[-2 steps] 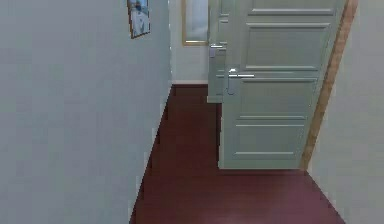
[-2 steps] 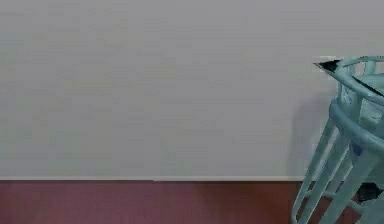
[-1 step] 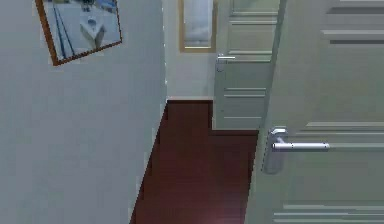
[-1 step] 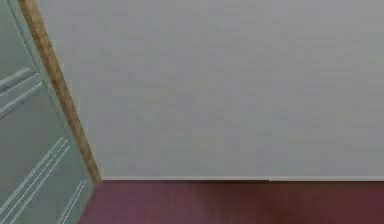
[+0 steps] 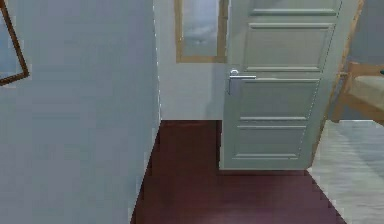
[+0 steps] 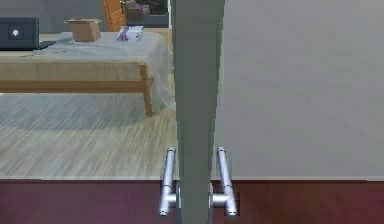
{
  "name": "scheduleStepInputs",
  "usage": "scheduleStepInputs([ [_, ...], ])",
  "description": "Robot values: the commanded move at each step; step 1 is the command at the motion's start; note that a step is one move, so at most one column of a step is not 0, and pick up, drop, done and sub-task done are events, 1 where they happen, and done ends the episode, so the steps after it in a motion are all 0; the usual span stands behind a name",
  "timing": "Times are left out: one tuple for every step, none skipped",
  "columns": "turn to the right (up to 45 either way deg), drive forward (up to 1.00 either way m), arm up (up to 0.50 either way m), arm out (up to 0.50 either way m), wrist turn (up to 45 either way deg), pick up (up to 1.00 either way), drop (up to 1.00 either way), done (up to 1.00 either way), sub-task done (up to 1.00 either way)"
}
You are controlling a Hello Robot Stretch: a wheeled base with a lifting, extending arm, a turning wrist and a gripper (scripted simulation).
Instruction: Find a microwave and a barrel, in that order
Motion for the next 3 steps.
scheduleStepInputs([
  [6.0, 0.00, 0.00, 0.00, 0.0, 0.00, 0.00, 0.00, 0.00],
  [0.0, 0.15, 0.00, 0.00, 0.0, 0.00, 0.00, 0.00, 0.00],
  [45.0, 0.00, 0.00, 0.00, 0.0, 0.00, 0.00, 0.00, 0.00],
])
